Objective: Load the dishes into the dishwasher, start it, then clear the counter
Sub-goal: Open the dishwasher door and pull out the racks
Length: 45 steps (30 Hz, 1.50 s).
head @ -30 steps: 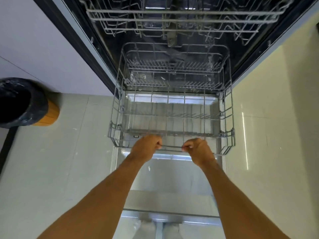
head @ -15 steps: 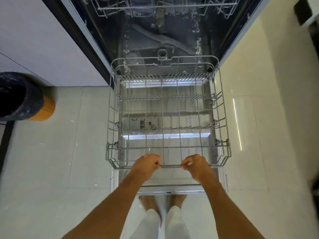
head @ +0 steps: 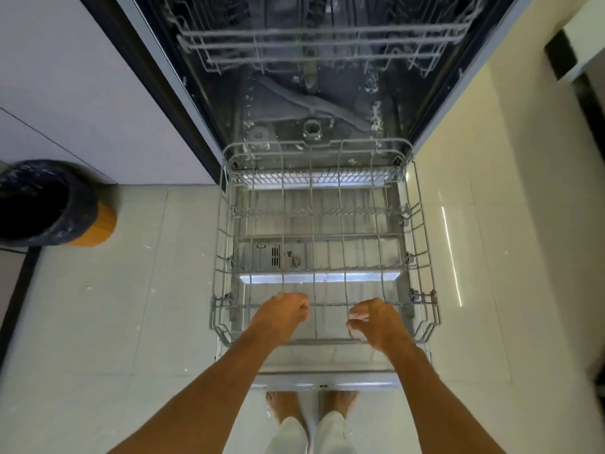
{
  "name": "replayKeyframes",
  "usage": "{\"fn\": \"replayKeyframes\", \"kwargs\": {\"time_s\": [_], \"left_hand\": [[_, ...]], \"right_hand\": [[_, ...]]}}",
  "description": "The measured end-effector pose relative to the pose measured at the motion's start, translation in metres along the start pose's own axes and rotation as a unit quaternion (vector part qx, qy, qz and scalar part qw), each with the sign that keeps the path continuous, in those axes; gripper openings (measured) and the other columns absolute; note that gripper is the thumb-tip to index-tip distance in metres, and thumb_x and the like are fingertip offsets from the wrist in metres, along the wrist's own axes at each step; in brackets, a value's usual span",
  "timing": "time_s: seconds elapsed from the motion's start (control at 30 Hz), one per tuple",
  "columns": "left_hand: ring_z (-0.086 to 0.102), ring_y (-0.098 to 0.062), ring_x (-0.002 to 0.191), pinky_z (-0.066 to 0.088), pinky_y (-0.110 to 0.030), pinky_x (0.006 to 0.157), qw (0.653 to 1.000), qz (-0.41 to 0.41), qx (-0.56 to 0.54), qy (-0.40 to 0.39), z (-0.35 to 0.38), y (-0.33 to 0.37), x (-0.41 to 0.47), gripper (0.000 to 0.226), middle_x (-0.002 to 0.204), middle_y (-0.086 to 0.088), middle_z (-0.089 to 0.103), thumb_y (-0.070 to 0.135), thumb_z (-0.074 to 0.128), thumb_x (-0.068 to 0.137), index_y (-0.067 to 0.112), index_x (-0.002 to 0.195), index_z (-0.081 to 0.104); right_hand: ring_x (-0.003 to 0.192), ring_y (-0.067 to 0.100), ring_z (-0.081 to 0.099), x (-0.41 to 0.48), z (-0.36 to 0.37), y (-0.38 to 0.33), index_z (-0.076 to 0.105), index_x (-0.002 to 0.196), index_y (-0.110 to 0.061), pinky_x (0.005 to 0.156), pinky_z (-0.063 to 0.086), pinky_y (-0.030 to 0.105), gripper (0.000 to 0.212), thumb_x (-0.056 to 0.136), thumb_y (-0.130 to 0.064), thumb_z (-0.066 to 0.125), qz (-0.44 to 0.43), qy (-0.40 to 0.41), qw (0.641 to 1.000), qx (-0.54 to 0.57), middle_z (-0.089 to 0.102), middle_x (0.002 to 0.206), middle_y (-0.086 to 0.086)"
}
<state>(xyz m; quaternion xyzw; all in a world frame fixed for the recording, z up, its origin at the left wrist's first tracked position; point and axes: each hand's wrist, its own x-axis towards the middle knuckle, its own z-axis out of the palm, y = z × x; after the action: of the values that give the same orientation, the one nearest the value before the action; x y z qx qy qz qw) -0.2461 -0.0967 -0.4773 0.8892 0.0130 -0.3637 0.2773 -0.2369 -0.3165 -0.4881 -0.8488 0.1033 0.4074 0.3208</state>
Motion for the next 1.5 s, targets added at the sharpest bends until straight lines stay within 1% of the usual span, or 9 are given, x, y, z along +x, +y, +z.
{"fn": "replayKeyframes", "kwargs": {"time_s": [0.17, 0.27, 0.53, 0.63, 0.73, 0.9, 1.07, 1.23, 1.5], "left_hand": [[0.062, -0.013, 0.081, 0.047, -0.024, 0.070, 0.995, 0.034, 0.005, 0.091, -0.104, 0.023, 0.015, 0.022, 0.093, 0.000, 0.068, 0.029, 0.047, 0.099, 0.019, 0.100, 0.066], [0.065, -0.016, 0.087, 0.053, -0.036, 0.084, 0.982, 0.066, 0.014, 0.179, -0.174, 0.040, 0.022, 0.025, 0.098, -0.002, 0.070, 0.032, 0.044, 0.101, 0.019, 0.105, 0.065], [0.049, -0.021, 0.126, 0.044, -0.044, 0.105, 0.897, 0.167, 0.072, 0.402, -0.314, 0.087, 0.067, 0.038, 0.141, -0.002, 0.048, 0.018, 0.052, 0.097, 0.017, 0.135, 0.050], [0.023, -0.024, 0.145, 0.017, -0.036, 0.120, 0.883, 0.185, 0.146, 0.406, -0.340, 0.093, 0.093, 0.054, 0.156, -0.007, 0.028, 0.008, 0.049, 0.097, 0.012, 0.148, 0.033], [0.014, -0.026, 0.148, 0.005, -0.036, 0.122, 0.889, 0.159, 0.197, 0.381, -0.347, 0.089, 0.112, 0.062, 0.159, -0.012, 0.019, 0.008, 0.049, 0.096, 0.007, 0.151, 0.020], [0.034, -0.026, 0.137, 0.025, -0.035, 0.117, 0.887, 0.154, 0.162, 0.404, -0.339, 0.091, 0.123, 0.060, 0.148, -0.010, 0.039, -0.003, 0.051, 0.090, 0.009, 0.146, 0.035], [0.062, -0.022, 0.103, 0.053, -0.040, 0.091, 0.895, 0.150, 0.075, 0.412, -0.334, 0.093, 0.107, 0.031, 0.120, -0.005, 0.061, 0.004, 0.051, 0.095, 0.017, 0.121, 0.060], [0.068, -0.017, 0.089, 0.057, -0.037, 0.084, 0.910, 0.137, 0.059, 0.387, -0.314, 0.085, 0.086, 0.016, 0.106, -0.002, 0.070, 0.016, 0.055, 0.096, 0.017, 0.107, 0.067], [0.065, -0.011, 0.076, 0.055, -0.033, 0.075, 0.935, 0.110, 0.074, 0.329, -0.263, 0.078, 0.029, 0.015, 0.096, 0.002, 0.072, 0.022, 0.055, 0.096, 0.022, 0.103, 0.068]], "right_hand": [[0.110, 0.019, 0.065, 0.008, -0.079, -0.084, 0.070, 0.115, -0.016, 0.100, 0.048, 0.032, 0.032, 0.085, -0.027, 0.074, -0.069, 0.100, 0.993, 0.001, 0.069, 0.119, 0.002], [0.108, 0.020, 0.066, 0.009, -0.129, -0.145, 0.069, 0.117, -0.015, 0.099, 0.047, 0.033, 0.031, 0.088, -0.027, 0.071, -0.130, 0.184, 0.974, 0.024, 0.069, 0.120, 0.004], [0.119, 0.027, 0.057, 0.024, -0.236, -0.272, 0.056, 0.134, -0.017, 0.096, 0.048, 0.039, 0.047, 0.090, -0.019, 0.069, -0.285, 0.357, 0.884, -0.100, 0.056, 0.136, 0.005], [0.132, 0.027, 0.046, 0.050, -0.266, -0.297, 0.045, 0.143, -0.011, 0.110, 0.039, 0.039, 0.060, 0.088, -0.019, 0.070, -0.316, 0.372, 0.854, -0.180, 0.047, 0.145, 0.008], [0.139, 0.028, 0.039, 0.075, -0.280, -0.305, 0.034, 0.149, -0.013, 0.117, 0.029, 0.037, 0.064, 0.093, -0.027, 0.063, -0.284, 0.327, 0.873, -0.225, 0.041, 0.151, 0.010], [0.114, 0.031, 0.062, 0.086, -0.283, -0.297, 0.057, 0.133, -0.017, 0.100, 0.049, 0.041, 0.035, 0.100, -0.025, 0.054, -0.255, 0.327, 0.888, -0.198, 0.062, 0.130, 0.014], [0.096, 0.024, 0.070, 0.079, -0.277, -0.286, 0.072, 0.114, -0.018, 0.091, 0.056, 0.035, 0.022, 0.098, -0.020, 0.057, -0.261, 0.337, 0.893, -0.147, 0.072, 0.114, 0.003], [0.085, 0.018, 0.072, 0.053, -0.256, -0.260, 0.073, 0.110, -0.020, 0.086, 0.056, 0.028, 0.020, 0.096, -0.021, 0.060, -0.260, 0.323, 0.896, -0.157, 0.073, 0.110, -0.001], [0.089, 0.024, 0.072, -0.003, -0.211, -0.215, 0.074, 0.108, -0.013, 0.090, 0.056, 0.042, 0.019, 0.092, -0.012, 0.065, -0.262, 0.312, 0.906, -0.113, 0.074, 0.109, 0.006]]}}
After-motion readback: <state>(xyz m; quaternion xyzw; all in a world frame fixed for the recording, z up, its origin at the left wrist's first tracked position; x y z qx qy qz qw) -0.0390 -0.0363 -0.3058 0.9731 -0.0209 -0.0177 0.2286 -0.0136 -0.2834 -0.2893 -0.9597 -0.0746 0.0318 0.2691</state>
